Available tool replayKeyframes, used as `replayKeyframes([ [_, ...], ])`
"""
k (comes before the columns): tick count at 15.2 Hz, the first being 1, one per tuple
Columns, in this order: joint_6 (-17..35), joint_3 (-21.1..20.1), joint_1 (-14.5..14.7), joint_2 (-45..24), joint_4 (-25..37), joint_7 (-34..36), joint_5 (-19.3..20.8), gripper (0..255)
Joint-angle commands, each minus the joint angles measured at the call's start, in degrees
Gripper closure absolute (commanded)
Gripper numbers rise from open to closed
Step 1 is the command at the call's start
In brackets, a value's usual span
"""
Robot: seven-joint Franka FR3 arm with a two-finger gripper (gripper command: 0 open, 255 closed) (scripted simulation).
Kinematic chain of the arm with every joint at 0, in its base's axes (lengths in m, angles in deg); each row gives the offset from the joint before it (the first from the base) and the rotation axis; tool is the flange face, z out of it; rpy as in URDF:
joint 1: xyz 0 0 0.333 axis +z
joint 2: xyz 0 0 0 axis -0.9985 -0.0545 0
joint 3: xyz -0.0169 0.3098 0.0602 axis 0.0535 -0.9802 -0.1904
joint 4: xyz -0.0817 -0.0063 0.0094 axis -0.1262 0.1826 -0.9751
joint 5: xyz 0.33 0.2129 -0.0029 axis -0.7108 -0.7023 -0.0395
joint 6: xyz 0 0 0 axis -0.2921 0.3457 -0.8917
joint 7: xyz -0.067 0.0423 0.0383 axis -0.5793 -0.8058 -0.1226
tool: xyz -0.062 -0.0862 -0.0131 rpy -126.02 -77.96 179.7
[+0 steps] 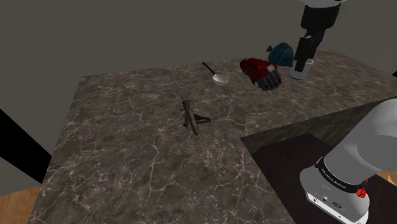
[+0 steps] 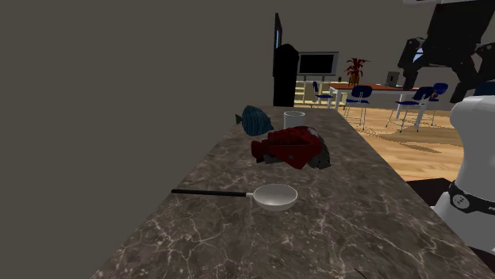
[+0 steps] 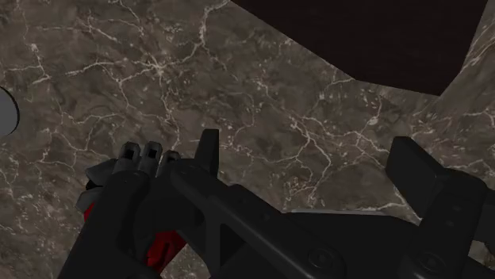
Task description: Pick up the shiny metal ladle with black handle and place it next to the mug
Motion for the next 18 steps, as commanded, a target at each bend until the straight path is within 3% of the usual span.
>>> replayKeyframes([
  [1,0.00,0.00,0.00,0.00,0.00,0.00,0.00,0],
  [9,16.04,-0.15,-2.03,-13.88,1.06,6.27,-2.35,0],
  [18,30.63,0.07,-3.95,-31.67,8.17,11.95,-4.16,0],
])
